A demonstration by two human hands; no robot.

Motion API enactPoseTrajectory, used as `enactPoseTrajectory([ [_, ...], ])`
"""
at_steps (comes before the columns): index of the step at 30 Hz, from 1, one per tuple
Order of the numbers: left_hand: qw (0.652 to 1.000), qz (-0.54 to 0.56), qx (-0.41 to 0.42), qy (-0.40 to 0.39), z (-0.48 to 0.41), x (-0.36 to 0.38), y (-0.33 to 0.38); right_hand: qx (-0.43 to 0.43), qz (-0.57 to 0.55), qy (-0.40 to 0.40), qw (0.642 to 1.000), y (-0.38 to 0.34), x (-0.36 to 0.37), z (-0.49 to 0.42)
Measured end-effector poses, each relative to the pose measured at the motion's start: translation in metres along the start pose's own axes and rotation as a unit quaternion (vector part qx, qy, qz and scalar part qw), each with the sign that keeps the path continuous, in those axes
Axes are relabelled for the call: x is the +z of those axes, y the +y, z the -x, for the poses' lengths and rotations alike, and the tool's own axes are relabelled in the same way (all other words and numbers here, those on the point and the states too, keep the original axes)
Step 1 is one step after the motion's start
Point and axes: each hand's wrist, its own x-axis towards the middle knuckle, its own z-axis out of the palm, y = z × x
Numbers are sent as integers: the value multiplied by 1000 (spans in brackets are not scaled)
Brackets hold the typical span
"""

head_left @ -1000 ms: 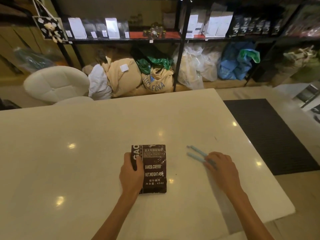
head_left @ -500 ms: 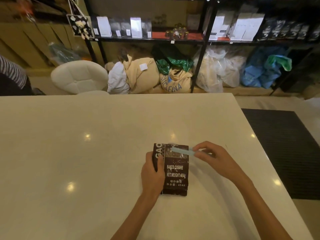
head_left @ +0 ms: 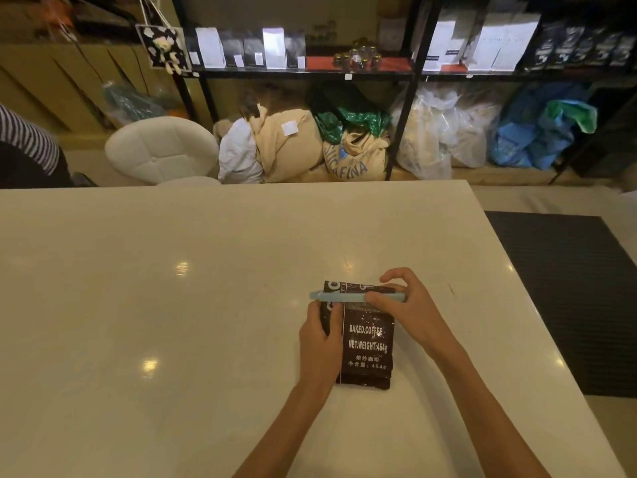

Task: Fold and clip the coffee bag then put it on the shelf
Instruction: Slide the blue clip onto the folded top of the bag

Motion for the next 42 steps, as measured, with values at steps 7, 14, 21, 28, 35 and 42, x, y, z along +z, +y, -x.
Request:
enactPoseTrajectory([
  [7, 1000, -2, 4, 15, -2, 3, -1, -11, -13, 55, 998, 10, 5, 4],
  [14, 1000, -11, 14, -8, -4, 2, 3, -4, -31, 52, 998, 13, 2, 7],
  [21, 1000, -4, -1, -13, -8, 2, 1, -1, -54, 59, 997, 12, 20, -1],
  [28, 1000, -9, -13, -12, -12, 2, -4, 22, -61, 80, 995, 12, 28, -7],
  [35, 1000, 4, -4, -7, -12, 2, -4, 103, -168, 74, 978, 14, 35, -11],
  [42, 1000, 3, -8, -27, -14, 2, 1, 97, -174, 63, 978, 13, 36, -10],
])
